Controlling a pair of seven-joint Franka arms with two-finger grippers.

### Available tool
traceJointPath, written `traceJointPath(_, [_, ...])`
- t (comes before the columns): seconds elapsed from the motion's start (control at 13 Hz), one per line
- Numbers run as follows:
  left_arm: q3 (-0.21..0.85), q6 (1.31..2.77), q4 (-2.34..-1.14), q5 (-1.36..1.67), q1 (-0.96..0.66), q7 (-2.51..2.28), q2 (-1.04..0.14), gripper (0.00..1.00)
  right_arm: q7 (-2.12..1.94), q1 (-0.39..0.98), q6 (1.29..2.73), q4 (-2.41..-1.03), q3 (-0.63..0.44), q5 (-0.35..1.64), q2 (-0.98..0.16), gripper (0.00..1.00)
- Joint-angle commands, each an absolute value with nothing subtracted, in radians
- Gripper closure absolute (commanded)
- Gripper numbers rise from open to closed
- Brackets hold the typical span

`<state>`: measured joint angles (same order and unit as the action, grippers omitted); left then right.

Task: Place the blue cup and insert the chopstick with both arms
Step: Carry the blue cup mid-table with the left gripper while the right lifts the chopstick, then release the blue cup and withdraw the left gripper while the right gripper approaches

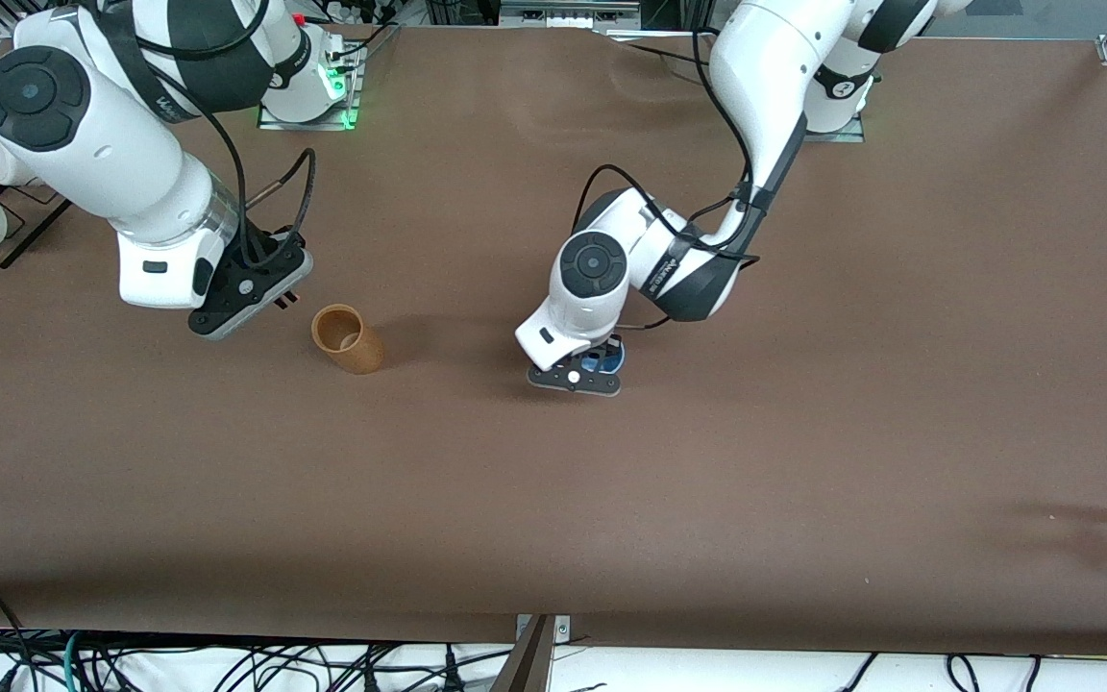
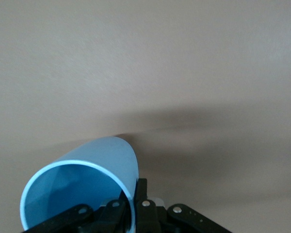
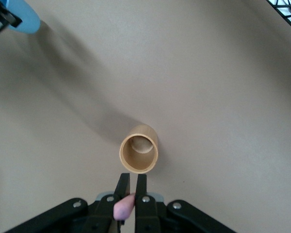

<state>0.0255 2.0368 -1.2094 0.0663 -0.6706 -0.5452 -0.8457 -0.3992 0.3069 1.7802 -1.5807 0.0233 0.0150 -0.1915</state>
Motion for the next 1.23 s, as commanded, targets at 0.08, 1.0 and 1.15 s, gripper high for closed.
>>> traceJointPath(0.08, [0.006,2.019,-1.157,0.081,-0.681,-0.555,-0.879,0.98,-0.402,0.308,1.758,-1.555,0.028,0.026,-0.201,1.00])
traceJointPath(1.0, [0.012,1.608,-0.999,0.187,-0.573,-0.552,-0.728,0.00,-0.223,0.402,1.793,-1.548,0.032,0.034,-0.242,1.00])
traceJointPath(1.15, [0.005,1.571,-1.011,0.175,-0.459,-0.526,-0.620,0.00,-0.145,0.449,1.851,-1.534,0.031,0.083,-0.265,1.00])
